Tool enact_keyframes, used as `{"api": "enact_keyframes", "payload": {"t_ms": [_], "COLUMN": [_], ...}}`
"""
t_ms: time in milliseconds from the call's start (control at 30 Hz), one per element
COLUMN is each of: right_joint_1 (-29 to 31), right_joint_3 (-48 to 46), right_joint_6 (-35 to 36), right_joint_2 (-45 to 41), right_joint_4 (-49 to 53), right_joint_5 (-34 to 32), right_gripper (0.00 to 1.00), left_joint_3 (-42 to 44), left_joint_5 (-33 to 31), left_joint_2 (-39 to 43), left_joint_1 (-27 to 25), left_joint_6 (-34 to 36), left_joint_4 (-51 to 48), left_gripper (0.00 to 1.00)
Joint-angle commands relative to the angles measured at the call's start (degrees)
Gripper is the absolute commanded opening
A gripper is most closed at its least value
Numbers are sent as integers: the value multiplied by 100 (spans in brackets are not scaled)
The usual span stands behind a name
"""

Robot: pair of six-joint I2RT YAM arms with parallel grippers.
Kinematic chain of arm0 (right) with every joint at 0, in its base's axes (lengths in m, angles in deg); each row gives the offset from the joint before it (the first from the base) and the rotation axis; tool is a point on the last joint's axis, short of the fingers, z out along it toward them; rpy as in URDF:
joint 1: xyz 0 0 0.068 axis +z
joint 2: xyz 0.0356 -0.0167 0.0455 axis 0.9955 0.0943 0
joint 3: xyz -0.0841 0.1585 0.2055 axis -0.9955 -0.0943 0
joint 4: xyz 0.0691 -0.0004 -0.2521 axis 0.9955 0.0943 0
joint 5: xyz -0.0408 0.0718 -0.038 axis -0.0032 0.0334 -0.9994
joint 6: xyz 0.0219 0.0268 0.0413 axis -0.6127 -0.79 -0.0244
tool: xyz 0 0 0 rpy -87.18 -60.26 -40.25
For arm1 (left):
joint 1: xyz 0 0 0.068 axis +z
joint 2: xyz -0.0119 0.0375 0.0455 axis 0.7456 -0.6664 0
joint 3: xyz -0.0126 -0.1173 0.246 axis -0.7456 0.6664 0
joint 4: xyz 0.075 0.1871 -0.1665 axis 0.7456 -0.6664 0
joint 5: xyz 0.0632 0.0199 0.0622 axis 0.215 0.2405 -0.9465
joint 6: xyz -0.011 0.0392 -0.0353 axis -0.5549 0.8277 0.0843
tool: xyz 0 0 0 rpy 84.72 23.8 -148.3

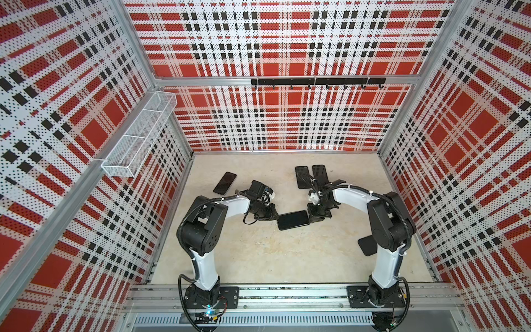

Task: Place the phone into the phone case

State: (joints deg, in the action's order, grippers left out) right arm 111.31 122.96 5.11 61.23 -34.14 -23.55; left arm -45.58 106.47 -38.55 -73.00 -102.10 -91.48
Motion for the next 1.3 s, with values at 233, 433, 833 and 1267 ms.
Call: {"api": "enact_keyframes", "payload": {"t_ms": [233,433,833,1267], "right_joint_1": [598,408,122,198], "right_joint_3": [-667,447,1992,1965], "right_joint_6": [-57,319,1397,1560], "right_joint_2": [1445,195,462,832], "right_joint_4": [-1152,293,1187,888], "right_joint_5": [-295,-1202,-1463,-1041], "right_gripper": [6,14,17,16], "left_joint_3": [7,-13,-19,-29], "left_joint_5": [-59,-92,-216,-165], "left_joint_2": [-190,-199,-171,-185], "left_joint_1": [-38,-24,-8,40], "left_joint_6": [57,68,100,85], "left_joint_4": [36,22,-14,-17], "left_gripper": [18,18,18,18]}}
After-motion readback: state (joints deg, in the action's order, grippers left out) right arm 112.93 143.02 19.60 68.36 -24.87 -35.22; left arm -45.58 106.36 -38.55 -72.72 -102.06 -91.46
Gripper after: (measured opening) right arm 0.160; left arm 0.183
